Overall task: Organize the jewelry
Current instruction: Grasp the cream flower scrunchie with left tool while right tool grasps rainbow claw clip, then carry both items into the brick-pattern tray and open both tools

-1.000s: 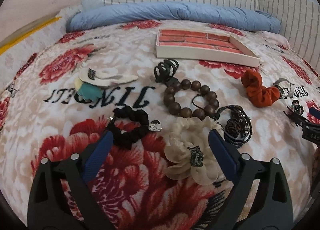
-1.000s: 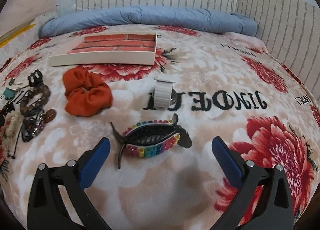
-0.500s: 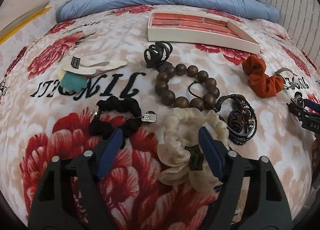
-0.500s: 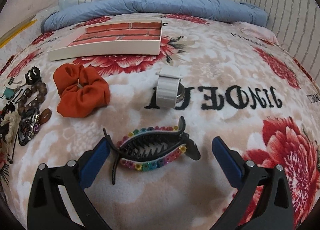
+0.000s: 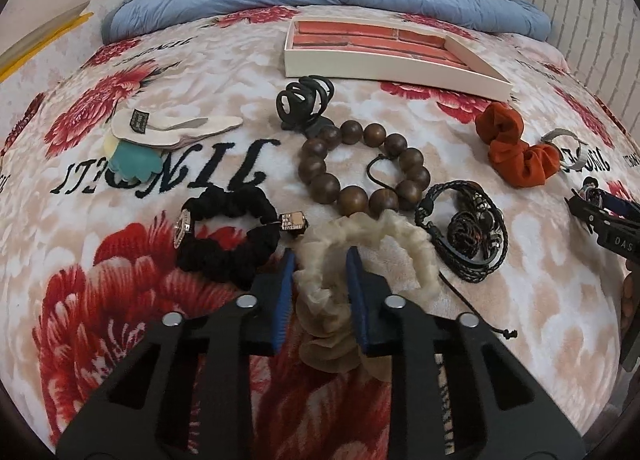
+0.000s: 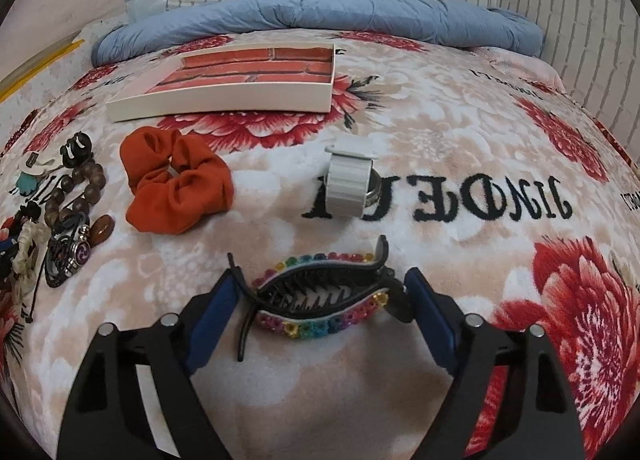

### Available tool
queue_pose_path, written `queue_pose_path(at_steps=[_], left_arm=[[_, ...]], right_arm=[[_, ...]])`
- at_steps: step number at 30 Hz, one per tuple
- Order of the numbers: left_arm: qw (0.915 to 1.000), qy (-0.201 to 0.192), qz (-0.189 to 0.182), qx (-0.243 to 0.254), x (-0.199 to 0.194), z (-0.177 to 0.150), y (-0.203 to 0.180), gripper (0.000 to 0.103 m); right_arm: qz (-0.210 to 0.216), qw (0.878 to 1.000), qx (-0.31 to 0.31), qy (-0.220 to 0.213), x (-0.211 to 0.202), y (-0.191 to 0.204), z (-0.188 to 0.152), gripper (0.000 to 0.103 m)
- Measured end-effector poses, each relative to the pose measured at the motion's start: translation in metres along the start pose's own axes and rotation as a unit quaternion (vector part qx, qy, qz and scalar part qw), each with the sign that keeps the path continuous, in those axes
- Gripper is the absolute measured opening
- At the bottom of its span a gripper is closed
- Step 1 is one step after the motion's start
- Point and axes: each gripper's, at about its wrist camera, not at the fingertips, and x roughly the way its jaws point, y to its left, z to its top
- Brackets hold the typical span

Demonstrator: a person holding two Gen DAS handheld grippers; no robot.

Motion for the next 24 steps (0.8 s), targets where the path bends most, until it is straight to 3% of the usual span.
queue_pose_path(at_steps=[6,8,24], left_arm=[[1.0000,-0.004,0.003,0.006,-0.001,0.000,-0.002,0.015],[0.9999,-0.008,0.004,0.008,-0.003,-0.001,-0.003,0.011],[0.9981,-0.059,0.019,0.009,-0.027,0.005,0.001,0.009]], right_arm=[[0.001,1.000,0.001,-0.001,-0.001,0.000,0.000,0.081],[0.002,1.000,0.003,-0.003,-0.002,-0.002,0.000,0.077],[0.001,0.999,0.012,-0.048,-0.026,-0.004,0.004,0.077]])
